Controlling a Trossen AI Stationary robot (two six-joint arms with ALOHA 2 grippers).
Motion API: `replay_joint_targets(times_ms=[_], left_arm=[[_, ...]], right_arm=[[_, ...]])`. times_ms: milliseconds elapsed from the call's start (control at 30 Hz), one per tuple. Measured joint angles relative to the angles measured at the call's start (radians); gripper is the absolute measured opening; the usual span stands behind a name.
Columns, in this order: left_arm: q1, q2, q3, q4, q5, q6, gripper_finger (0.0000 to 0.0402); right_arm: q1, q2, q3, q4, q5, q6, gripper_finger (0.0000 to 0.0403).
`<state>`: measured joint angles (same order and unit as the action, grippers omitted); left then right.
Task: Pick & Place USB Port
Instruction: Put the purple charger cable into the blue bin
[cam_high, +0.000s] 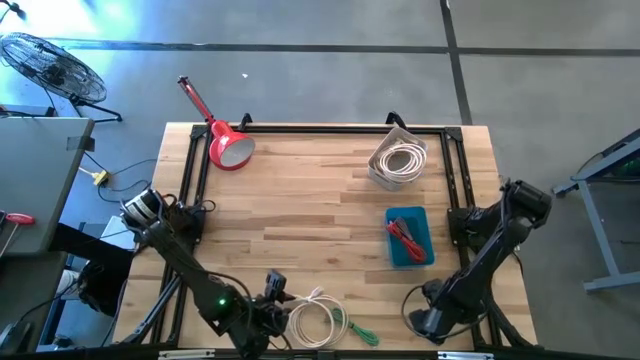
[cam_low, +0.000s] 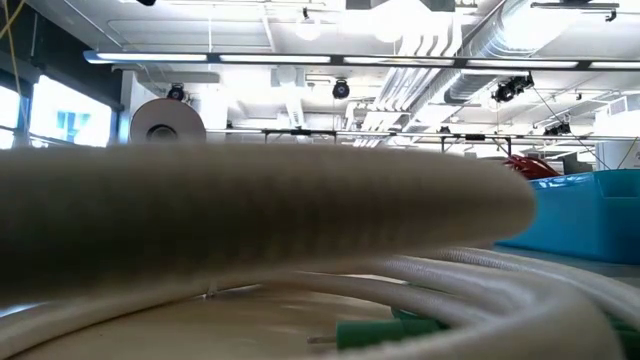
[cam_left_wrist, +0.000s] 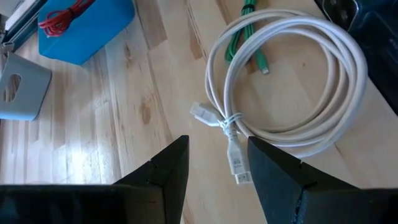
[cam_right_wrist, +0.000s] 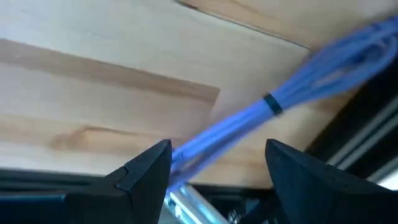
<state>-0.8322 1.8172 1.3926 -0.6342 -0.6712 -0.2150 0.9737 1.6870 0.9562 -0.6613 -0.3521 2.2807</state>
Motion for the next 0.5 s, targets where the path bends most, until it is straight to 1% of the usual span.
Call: replay_joint_targets(times_ms=[300,433,500], left_arm=[[0.000,0.000,0.000,-0.004,-0.003,0.005,0.0157],[0.000,0.000,0.000,-0.004,-0.004,0.008,0.0157],[0.000,0.000,0.000,-0.003,-0.004,0.008,0.0157]], right_arm=[[0.026,0.093,0.001,0.058,-0.014,-0.005,0.0252],[0.027,0.101,0.001,0.055,0.007,-0.033,0.0249],[0.026,0.101,0.001,0.049,0.020,-0.059,0.0239]])
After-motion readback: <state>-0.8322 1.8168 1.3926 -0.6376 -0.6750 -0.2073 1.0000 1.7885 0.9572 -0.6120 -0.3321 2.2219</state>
